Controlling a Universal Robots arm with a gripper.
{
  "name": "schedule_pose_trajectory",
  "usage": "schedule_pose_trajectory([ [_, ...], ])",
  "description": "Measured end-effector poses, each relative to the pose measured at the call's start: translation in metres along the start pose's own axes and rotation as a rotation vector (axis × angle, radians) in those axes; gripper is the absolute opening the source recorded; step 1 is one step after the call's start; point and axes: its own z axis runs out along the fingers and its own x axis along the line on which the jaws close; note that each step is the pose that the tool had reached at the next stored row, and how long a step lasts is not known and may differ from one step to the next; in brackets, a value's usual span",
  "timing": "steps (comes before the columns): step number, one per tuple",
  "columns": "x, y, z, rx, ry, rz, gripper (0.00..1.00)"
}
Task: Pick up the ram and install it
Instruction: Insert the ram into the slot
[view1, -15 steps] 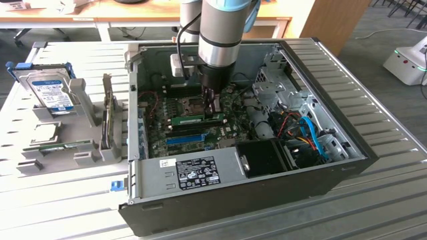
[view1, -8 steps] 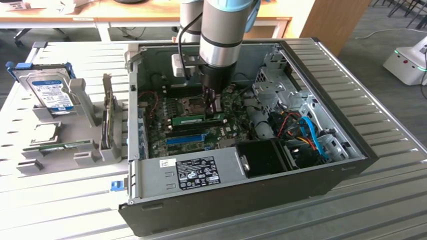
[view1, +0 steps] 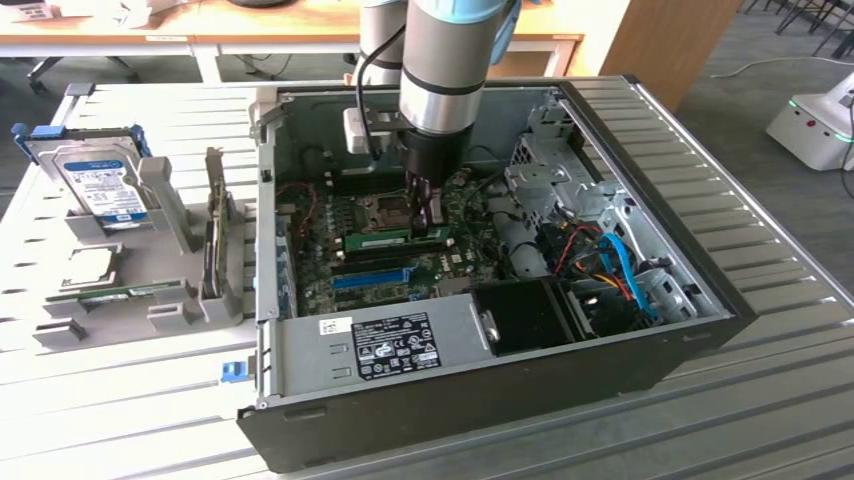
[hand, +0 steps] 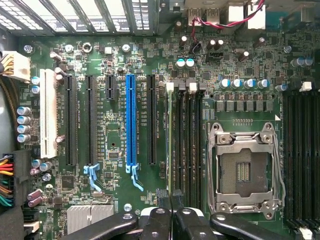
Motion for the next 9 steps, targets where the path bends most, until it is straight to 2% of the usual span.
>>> schedule_pose_trajectory([
  [9,0.0000,0.0000,0.0014,0.0003,0.0001,0.000,0.12],
])
